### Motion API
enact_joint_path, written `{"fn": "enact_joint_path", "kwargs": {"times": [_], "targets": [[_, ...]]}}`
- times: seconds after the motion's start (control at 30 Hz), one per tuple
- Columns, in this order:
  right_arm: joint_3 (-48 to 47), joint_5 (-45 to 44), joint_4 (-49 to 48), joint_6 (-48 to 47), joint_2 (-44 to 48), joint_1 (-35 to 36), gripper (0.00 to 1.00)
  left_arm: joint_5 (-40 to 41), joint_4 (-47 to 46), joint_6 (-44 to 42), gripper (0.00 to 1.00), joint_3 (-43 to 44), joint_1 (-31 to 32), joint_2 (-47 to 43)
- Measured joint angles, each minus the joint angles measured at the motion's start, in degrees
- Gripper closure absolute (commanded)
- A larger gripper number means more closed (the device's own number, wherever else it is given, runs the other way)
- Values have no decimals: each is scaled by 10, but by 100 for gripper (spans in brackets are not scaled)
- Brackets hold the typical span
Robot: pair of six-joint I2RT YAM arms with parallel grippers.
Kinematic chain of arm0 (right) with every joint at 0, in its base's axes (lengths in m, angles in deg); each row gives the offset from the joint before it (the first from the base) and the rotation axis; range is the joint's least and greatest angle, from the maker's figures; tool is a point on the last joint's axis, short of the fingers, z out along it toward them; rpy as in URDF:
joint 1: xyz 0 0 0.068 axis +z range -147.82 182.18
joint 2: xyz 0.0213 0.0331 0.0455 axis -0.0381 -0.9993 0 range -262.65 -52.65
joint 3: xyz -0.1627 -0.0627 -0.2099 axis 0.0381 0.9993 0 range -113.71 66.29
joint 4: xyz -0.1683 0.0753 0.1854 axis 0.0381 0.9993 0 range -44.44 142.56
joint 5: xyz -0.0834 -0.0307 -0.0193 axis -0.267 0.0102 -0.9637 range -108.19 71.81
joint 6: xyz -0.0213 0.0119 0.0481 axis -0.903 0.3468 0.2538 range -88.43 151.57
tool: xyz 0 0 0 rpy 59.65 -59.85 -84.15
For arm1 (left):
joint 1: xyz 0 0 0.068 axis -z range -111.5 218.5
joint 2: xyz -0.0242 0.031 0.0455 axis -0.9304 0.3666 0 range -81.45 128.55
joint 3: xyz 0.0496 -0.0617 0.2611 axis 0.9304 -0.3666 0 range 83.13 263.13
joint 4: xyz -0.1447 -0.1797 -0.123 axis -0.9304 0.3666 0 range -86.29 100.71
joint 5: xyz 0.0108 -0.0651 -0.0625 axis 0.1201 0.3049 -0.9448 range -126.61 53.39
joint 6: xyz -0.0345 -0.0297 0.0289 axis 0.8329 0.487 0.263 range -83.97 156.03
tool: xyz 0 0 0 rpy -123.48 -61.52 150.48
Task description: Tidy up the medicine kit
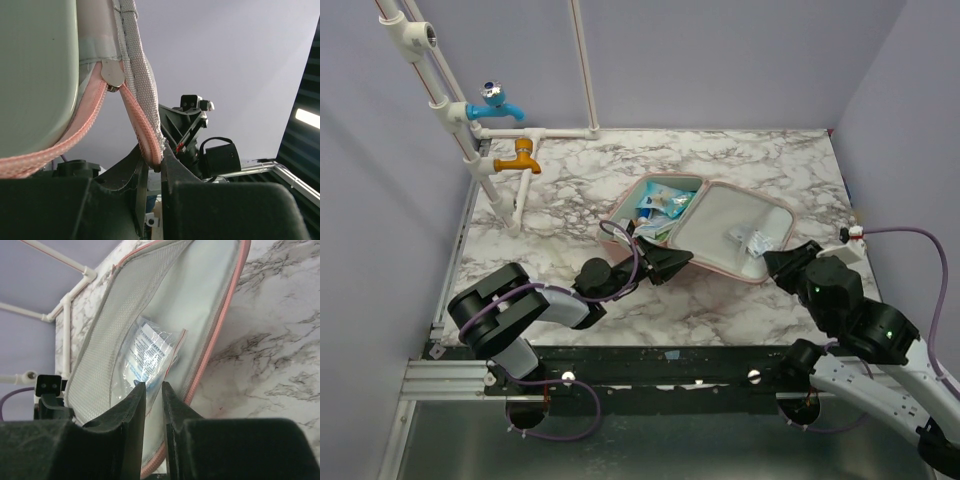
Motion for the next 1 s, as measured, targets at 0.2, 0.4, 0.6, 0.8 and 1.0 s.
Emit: {"fn": "enact_joint_path", "kwargs": {"times": [0.2,0.4,0.6,0.8,1.0], "targets": [[5,-3,-30,-5,-23,0,95,-11,-1,-3,100,2,0,0],[15,-3,-70,-15,-63,0,97,-16,-1,-6,100,3,0,0],[27,-3,-114,-21,-106,0,97,-19,-1,-8,100,3,0,0],[28,-4,-153,-31,-138,0,97,-19,-1,-10,100,3,-1,0],[28,-6,-155,-39,-142,0,76,-19,-2,-11,100,3,-1,0]]}}
